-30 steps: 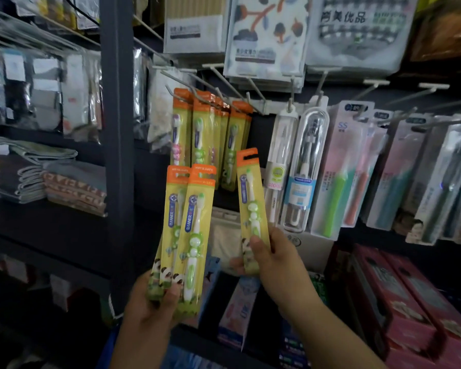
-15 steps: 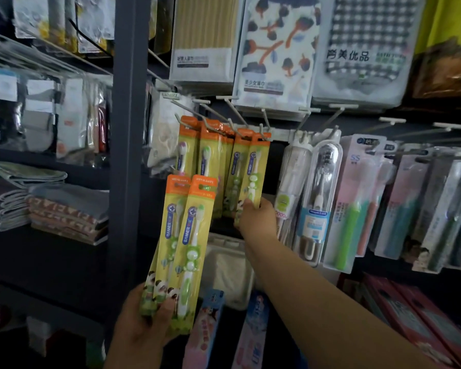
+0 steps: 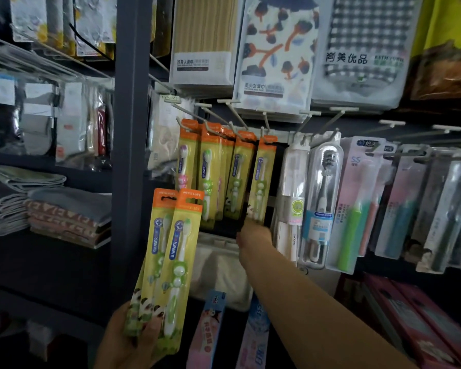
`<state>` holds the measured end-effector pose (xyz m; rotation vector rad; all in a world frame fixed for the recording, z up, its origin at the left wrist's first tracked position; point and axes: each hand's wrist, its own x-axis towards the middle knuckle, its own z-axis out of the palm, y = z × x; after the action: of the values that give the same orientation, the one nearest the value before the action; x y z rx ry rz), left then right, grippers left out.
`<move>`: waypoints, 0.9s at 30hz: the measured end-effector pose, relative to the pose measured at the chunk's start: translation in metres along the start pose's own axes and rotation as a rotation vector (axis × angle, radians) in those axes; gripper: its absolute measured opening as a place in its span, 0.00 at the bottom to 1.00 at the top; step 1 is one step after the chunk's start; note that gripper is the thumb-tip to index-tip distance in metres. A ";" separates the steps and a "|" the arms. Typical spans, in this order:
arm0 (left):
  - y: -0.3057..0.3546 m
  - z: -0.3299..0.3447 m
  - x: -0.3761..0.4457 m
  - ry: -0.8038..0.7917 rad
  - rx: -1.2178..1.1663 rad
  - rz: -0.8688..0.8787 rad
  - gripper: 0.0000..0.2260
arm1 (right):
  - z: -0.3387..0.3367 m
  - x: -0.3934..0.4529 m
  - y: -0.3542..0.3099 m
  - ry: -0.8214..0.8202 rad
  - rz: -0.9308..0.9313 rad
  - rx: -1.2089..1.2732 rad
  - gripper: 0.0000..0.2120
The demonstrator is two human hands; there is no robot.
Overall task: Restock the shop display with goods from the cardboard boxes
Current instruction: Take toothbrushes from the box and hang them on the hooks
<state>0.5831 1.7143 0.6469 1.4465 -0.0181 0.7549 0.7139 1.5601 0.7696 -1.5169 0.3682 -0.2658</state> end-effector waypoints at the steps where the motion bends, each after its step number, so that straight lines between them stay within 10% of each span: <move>1: -0.005 -0.001 0.000 -0.012 -0.036 -0.023 0.13 | -0.003 -0.009 0.007 -0.042 0.023 0.056 0.18; 6: 0.007 0.005 -0.023 -0.120 -0.107 -0.128 0.43 | -0.038 -0.075 0.038 -0.395 -0.057 0.003 0.08; 13: 0.019 0.033 -0.048 -0.118 -0.303 -0.279 0.42 | -0.086 -0.116 0.061 -0.558 -0.282 -0.208 0.07; 19: 0.024 0.052 -0.050 -0.152 -0.387 -0.330 0.38 | -0.085 -0.114 0.074 -0.518 -0.383 -0.222 0.03; 23: 0.017 0.051 -0.034 -0.145 -0.360 -0.342 0.14 | -0.078 -0.109 0.069 -0.452 -0.399 -0.253 0.04; 27: 0.017 0.053 -0.014 -0.208 -0.410 -0.350 0.20 | -0.071 -0.100 0.057 -0.322 -0.427 -0.270 0.03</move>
<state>0.5867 1.6603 0.6648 1.0892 -0.0735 0.2890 0.5909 1.5367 0.7181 -1.8650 -0.1883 -0.3079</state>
